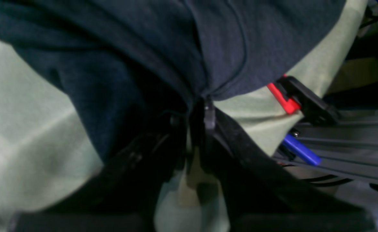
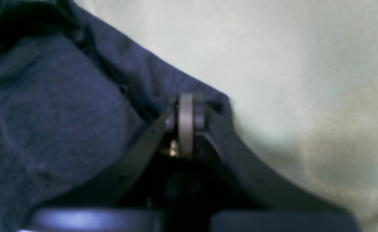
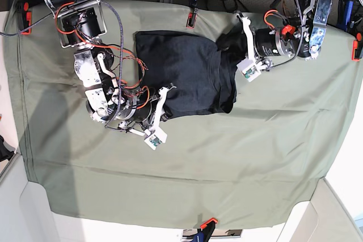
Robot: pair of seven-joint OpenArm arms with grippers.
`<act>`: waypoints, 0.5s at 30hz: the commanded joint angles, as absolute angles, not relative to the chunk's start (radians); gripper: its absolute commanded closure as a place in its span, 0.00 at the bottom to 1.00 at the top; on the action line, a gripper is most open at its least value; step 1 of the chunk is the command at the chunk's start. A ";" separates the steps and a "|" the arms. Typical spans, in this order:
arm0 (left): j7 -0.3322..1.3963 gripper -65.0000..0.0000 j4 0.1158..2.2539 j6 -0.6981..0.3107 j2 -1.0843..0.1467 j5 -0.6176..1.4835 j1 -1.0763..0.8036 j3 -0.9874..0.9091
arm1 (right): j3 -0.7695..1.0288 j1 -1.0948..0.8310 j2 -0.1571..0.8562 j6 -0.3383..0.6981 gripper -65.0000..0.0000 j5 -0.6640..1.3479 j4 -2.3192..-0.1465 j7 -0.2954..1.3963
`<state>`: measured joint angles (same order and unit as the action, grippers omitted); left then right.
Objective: Fold the T-shirt properly
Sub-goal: 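Hold the bundle with both grippers and fold it over into a square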
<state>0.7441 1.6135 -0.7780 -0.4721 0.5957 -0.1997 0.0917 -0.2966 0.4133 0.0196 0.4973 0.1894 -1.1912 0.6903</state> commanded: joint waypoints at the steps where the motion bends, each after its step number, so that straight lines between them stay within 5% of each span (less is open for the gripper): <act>1: 0.733 0.86 1.616 -0.698 -0.480 0.533 -0.160 0.080 | -0.294 0.442 0.022 0.493 1.00 0.197 -1.206 0.670; 15: 0.751 0.86 1.602 -0.698 -0.535 0.508 -0.055 0.080 | -0.260 0.443 0.022 0.471 1.00 0.153 -1.206 0.661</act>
<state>0.7647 1.5913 -0.7120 -0.5186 0.5053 -0.0731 0.0906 -0.2653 0.4133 0.0242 0.4782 0.1482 -1.1912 0.6842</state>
